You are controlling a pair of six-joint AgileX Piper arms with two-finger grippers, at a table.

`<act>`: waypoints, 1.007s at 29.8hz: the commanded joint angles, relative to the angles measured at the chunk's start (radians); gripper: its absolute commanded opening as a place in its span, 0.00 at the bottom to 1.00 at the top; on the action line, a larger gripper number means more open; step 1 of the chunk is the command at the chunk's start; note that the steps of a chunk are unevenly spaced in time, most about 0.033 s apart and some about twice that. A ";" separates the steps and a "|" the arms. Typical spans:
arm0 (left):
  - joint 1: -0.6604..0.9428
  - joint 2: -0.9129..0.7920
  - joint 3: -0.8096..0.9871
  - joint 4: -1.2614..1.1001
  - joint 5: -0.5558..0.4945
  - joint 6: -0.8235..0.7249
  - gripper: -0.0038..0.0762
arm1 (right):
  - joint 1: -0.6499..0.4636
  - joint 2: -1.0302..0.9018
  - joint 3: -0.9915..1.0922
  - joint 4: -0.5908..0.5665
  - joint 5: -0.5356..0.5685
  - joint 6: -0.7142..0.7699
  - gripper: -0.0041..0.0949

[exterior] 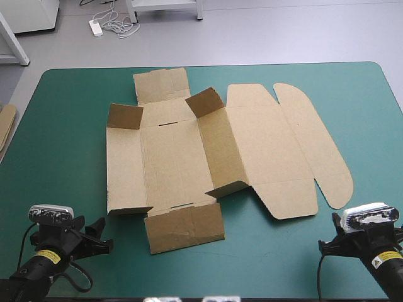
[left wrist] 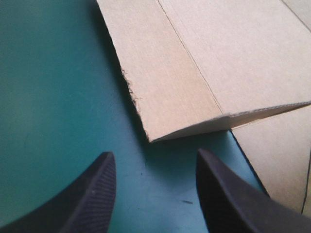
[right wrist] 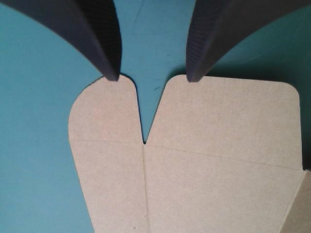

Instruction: Fold the box

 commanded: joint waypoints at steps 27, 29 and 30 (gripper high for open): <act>-0.001 0.104 -0.305 0.047 0.080 -0.007 0.51 | -0.001 0.085 -0.135 0.004 -0.082 0.019 0.45; -0.001 0.130 -0.346 0.076 0.103 -0.026 0.51 | -0.001 0.116 -0.171 -0.020 -0.082 0.059 0.45; -0.001 0.154 -0.374 0.105 0.128 -0.059 0.51 | -0.001 0.140 -0.196 -0.038 -0.080 0.087 0.45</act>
